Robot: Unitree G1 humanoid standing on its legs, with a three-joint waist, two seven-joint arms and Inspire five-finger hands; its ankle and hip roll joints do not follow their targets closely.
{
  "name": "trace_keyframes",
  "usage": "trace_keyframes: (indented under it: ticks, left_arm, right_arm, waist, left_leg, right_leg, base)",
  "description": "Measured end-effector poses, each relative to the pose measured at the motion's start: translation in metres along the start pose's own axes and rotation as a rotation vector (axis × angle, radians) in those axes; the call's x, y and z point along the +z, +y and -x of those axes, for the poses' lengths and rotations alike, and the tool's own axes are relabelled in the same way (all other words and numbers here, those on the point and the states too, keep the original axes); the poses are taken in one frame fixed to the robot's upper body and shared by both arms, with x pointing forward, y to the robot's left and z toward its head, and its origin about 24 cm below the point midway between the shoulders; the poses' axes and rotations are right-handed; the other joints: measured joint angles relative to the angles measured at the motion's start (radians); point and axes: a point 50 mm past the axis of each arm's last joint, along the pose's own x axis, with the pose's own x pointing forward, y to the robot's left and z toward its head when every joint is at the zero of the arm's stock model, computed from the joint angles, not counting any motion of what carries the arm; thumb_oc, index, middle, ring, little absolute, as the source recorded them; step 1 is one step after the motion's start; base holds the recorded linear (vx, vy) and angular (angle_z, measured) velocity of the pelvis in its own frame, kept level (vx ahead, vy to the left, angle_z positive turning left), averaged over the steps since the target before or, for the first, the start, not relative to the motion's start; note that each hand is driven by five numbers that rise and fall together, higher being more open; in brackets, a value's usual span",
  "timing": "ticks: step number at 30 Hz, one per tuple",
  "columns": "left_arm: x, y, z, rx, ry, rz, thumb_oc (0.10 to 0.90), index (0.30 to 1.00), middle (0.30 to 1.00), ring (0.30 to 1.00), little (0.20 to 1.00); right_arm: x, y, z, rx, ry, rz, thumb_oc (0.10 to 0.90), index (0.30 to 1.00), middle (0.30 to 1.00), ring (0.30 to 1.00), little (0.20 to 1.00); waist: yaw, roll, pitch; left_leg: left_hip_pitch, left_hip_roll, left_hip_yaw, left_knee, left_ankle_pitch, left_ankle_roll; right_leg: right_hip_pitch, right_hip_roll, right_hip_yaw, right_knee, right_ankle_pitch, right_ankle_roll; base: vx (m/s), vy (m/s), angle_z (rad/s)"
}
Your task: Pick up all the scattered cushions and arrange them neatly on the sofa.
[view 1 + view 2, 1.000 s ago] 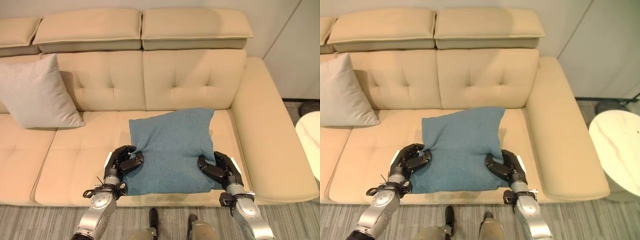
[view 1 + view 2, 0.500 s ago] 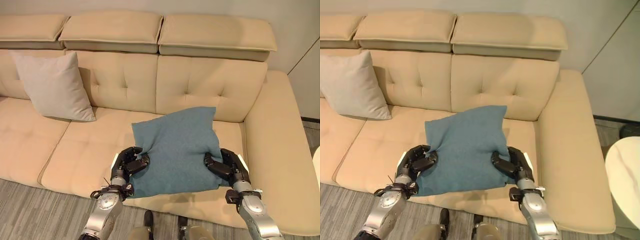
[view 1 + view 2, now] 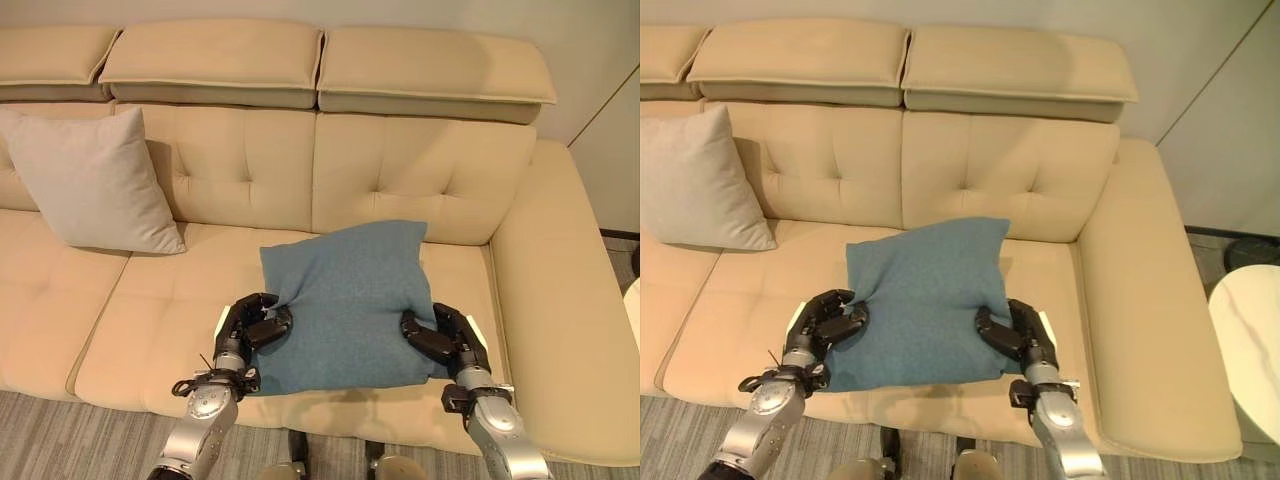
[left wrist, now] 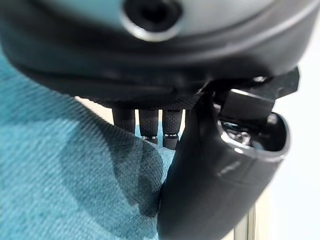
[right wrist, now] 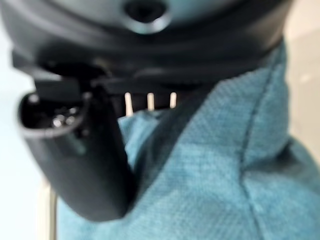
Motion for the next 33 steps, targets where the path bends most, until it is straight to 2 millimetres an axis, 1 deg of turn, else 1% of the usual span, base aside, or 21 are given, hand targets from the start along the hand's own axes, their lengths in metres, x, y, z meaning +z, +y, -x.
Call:
trace_keyframes:
  ticks: [2, 3, 4, 6, 7, 10, 12, 16, 18, 19, 20, 22, 23, 25, 26, 27, 28, 30, 31, 32, 33]
  left_arm:
    - [0.001, 0.003, 0.0, 0.004, -0.002, -0.009, 0.4, 0.3, 0.3, 0.3, 0.3]
    - [0.002, 0.004, 0.0, 0.008, -0.004, -0.013, 0.4, 0.3, 0.3, 0.3, 0.3]
    - [0.002, 0.006, 0.0, 0.01, -0.005, -0.018, 0.4, 0.3, 0.3, 0.3, 0.3]
    - [0.003, 0.008, -0.001, 0.016, -0.011, -0.037, 0.4, 0.3, 0.3, 0.3, 0.3]
    - [0.003, 0.006, 0.0, 0.016, -0.011, -0.029, 0.4, 0.3, 0.3, 0.3, 0.3]
    - [0.003, 0.004, -0.001, 0.015, -0.017, -0.04, 0.4, 0.3, 0.3, 0.3, 0.3]
    - [0.004, 0.002, -0.001, 0.013, -0.023, -0.049, 0.4, 0.3, 0.3, 0.3, 0.3]
    - [0.008, 0.0, -0.004, 0.026, -0.038, -0.051, 0.4, 0.3, 0.3, 0.3, 0.3]
    - [0.017, -0.006, -0.011, 0.029, -0.07, -0.057, 0.4, 0.3, 0.3, 0.3, 0.3]
    - [0.028, -0.01, -0.02, 0.042, -0.11, -0.073, 0.4, 0.3, 0.3, 0.3, 0.3]
    - [0.036, -0.012, -0.025, 0.048, -0.136, -0.082, 0.4, 0.3, 0.3, 0.3, 0.3]
    - [0.069, -0.023, -0.045, 0.069, -0.243, -0.108, 0.4, 0.3, 0.3, 0.3, 0.3]
    - [0.078, -0.028, -0.049, 0.066, -0.27, -0.113, 0.4, 0.3, 0.3, 0.3, 0.3]
    - [0.115, -0.037, -0.064, 0.089, -0.379, -0.158, 0.4, 0.3, 0.3, 0.3, 0.3]
    - [0.127, -0.04, -0.068, 0.093, -0.418, -0.17, 0.4, 0.3, 0.3, 0.3, 0.3]
    - [0.127, -0.04, -0.068, 0.093, -0.418, -0.17, 0.4, 0.3, 0.3, 0.3, 0.3]
    - [0.163, -0.05, -0.073, 0.099, -0.535, -0.181, 0.4, 0.3, 0.3, 0.3, 0.3]
    - [0.177, -0.053, -0.074, 0.106, -0.582, -0.175, 0.4, 0.3, 0.3, 0.3, 0.3]
    - [0.193, -0.057, -0.075, 0.114, -0.632, -0.203, 0.4, 0.3, 0.3, 0.3, 0.3]
    - [0.201, -0.059, -0.074, 0.116, -0.658, -0.213, 0.4, 0.3, 0.3, 0.3, 0.3]
    - [0.215, -0.064, -0.076, 0.126, -0.703, -0.231, 0.4, 0.3, 0.3, 0.3, 0.3]
  right_arm:
    - [0.001, 0.0, -0.001, 0.003, -0.004, 0.005, 0.4, 0.3, 0.3, 0.3, 0.3]
    - [0.003, 0.002, -0.003, 0.011, -0.013, 0.008, 0.4, 0.3, 0.3, 0.3, 0.3]
    - [0.003, 0.003, -0.003, 0.011, -0.012, 0.009, 0.4, 0.3, 0.3, 0.3, 0.3]
    - [0.003, 0.002, -0.002, 0.01, -0.01, 0.011, 0.4, 0.3, 0.3, 0.3, 0.3]
    - [0.004, 0.001, -0.003, 0.009, -0.013, 0.017, 0.4, 0.3, 0.3, 0.3, 0.3]
    - [0.005, -0.001, -0.003, 0.009, -0.016, 0.037, 0.4, 0.3, 0.3, 0.3, 0.3]
    - [0.009, -0.003, -0.006, 0.006, -0.03, 0.061, 0.4, 0.3, 0.3, 0.3, 0.3]
    - [0.018, -0.003, -0.012, 0.003, -0.064, 0.094, 0.4, 0.3, 0.3, 0.3, 0.3]
    - [0.03, -0.004, -0.02, -0.015, -0.109, 0.135, 0.4, 0.3, 0.3, 0.3, 0.3]
    - [0.046, -0.002, -0.029, -0.028, -0.162, 0.159, 0.4, 0.3, 0.3, 0.3, 0.3]
    - [0.054, -0.001, -0.035, -0.037, -0.191, 0.162, 0.4, 0.3, 0.3, 0.3, 0.3]
    - [0.085, 0.001, -0.057, -0.098, -0.282, 0.191, 0.4, 0.3, 0.3, 0.3, 0.3]
    - [0.093, 0.002, -0.061, -0.114, -0.306, 0.193, 0.4, 0.3, 0.3, 0.3, 0.3]
    - [0.126, 0.002, -0.074, -0.173, -0.408, 0.266, 0.4, 0.3, 0.3, 0.3, 0.3]
    - [0.138, 0.002, -0.077, -0.195, -0.448, 0.288, 0.4, 0.3, 0.3, 0.3, 0.3]
    - [0.138, 0.002, -0.077, -0.195, -0.448, 0.288, 0.4, 0.3, 0.3, 0.3, 0.3]
    - [0.171, 0.002, -0.082, -0.267, -0.569, 0.321, 0.4, 0.3, 0.3, 0.3, 0.3]
    - [0.184, 0.003, -0.083, -0.295, -0.615, 0.318, 0.4, 0.3, 0.3, 0.3, 0.3]
    - [0.199, 0.003, -0.084, -0.329, -0.668, 0.353, 0.4, 0.3, 0.3, 0.3, 0.3]
    - [0.207, 0.003, -0.085, -0.346, -0.692, 0.364, 0.4, 0.3, 0.3, 0.3, 0.3]
    - [0.222, 0.001, -0.087, -0.385, -0.731, 0.387, 0.4, 0.3, 0.3, 0.3, 0.3]
  waist:
    - [0.001, 0.0, 0.0]
    - [0.001, -0.001, 0.0]
    - [-0.004, -0.004, 0.0]
    - [-0.004, -0.017, -0.005]
    - [-0.004, -0.017, -0.005]
    - [-0.007, -0.015, -0.007]
    - [-0.012, -0.006, -0.016]
    - [-0.012, 0.003, -0.02]
    - [-0.011, 0.012, -0.023]
    - [-0.01, 0.017, -0.026]
    - [-0.01, 0.019, -0.026]
    - [-0.007, 0.023, -0.024]
    - [-0.007, 0.024, -0.024]
    - [-0.007, 0.037, -0.021]
    - [-0.007, 0.041, -0.021]
    - [-0.007, 0.041, -0.021]
    - [-0.006, 0.052, -0.018]
    - [-0.004, 0.056, -0.016]
    - [-0.005, 0.067, -0.01]
    - [-0.005, 0.073, -0.006]
    - [-0.002, 0.087, 0.002]
  left_leg:
    - [-0.003, -0.003, 0.019, 0.002, -0.002, 0.003]
    - [-0.01, -0.002, 0.032, 0.002, -0.004, 0.006]
    - [-0.01, -0.003, 0.033, 0.001, -0.006, 0.009]
    - [-0.017, -0.009, 0.039, -0.001, -0.006, 0.008]
    - [-0.023, -0.01, 0.037, 0.0, -0.004, 0.006]
    - [-0.029, 0.002, 0.031, 0.0, -0.001, 0.002]
    - [-0.052, 0.011, 0.019, -0.012, 0.012, -0.007]
    - [-0.1, 0.022, 0.015, -0.015, 0.026, -0.008]
    - [-0.144, 0.022, 0.012, -0.015, 0.038, -0.007]
    - [-0.183, 0.022, 0.012, -0.015, 0.048, -0.005]
    - [-0.2, 0.022, 0.011, -0.015, 0.052, -0.004]
    - [-0.255, 0.022, 0.008, -0.015, 0.069, -0.002]
    - [-0.265, 0.021, 0.006, -0.016, 0.073, -0.002]
    - [-0.3, 0.019, 0.0, -0.014, 0.079, 0.001]
    - [-0.315, 0.018, -0.004, -0.014, 0.083, 0.0]
    - [-0.315, 0.018, -0.004, -0.014, 0.083, 0.0]
    - [-0.352, 0.017, -0.012, -0.014, 0.093, -0.001]
    - [-0.361, 0.017, -0.012, -0.014, 0.096, -0.001]
    - [-0.368, 0.017, -0.014, -0.014, 0.096, -0.001]
    - [-0.371, 0.016, -0.014, -0.015, 0.096, -0.001]
    - [-0.375, 0.015, -0.015, -0.015, 0.096, -0.001]
  right_leg:
    - [-0.047, -0.005, 0.024, 0.066, -0.01, 0.015]
    - [-0.095, -0.007, 0.043, 0.136, -0.022, 0.03]
    - [-0.101, -0.009, 0.047, 0.143, -0.025, 0.034]
    - [-0.082, -0.018, 0.028, 0.091, -0.031, 0.032]
    - [-0.07, -0.016, 0.021, 0.053, -0.022, 0.012]
    - [-0.052, 0.002, 0.015, 0.006, 0.002, -0.003]
    - [-0.056, 0.012, -0.003, -0.036, 0.026, -0.01]
    - [-0.076, 0.027, -0.009, -0.095, 0.062, -0.021]
    - [-0.109, 0.028, -0.013, -0.113, 0.079, -0.026]
    - [-0.147, 0.029, -0.012, -0.118, 0.091, -0.026]
    - [-0.163, 0.029, -0.012, -0.121, 0.098, -0.028]
    - [-0.211, 0.029, -0.012, -0.131, 0.119, -0.027]
    - [-0.221, 0.029, -0.013, -0.132, 0.123, -0.027]
    - [-0.252, 0.027, -0.015, -0.13, 0.129, -0.028]
    - [-0.268, 0.026, -0.016, -0.13, 0.132, -0.028]
    - [-0.268, 0.026, -0.016, -0.13, 0.132, -0.028]
    - [-0.301, 0.026, -0.025, -0.13, 0.138, -0.028]
    - [-0.309, 0.025, -0.025, -0.13, 0.138, -0.028]
    - [-0.314, 0.025, -0.026, -0.129, 0.138, -0.028]
    - [-0.317, 0.025, -0.027, -0.129, 0.138, -0.028]
    - [-0.321, 0.024, -0.027, -0.129, 0.138, -0.028]
  base:
    - [-0.04, 0.032, -0.31]
    - [0.01, -0.008, -0.31]
    - [0.04, -0.017, -0.26]
    - [0.05, -0.03, -0.07]
    - [0.07, -0.054, 0.02]
    - [0.08, -0.062, 0.05]
    - [0.04, -0.044, 0.1]
    - [-0.05, -0.02, 0.04]
    - [-0.08, -0.011, 0.04]
    - [-0.07, 0.002, 0.0]
    - [-0.06, 0.013, -0.02]
    - [-0.06, 0.012, 0.02]
    - [-0.04, 0.007, 0.05]
    - [-0.03, 0.006, 0.07]
    - [-0.01, 0.0, 0.05]
    - [-0.01, -0.001, 0.1]
    - [-0.01, 0.006, 0.08]
    - [-0.01, 0.008, 0.04]
    - [0.01, 0.018, 0.04]
    - [0.0, 0.015, 0.04]
    - [0.0, 0.0, 0.0]
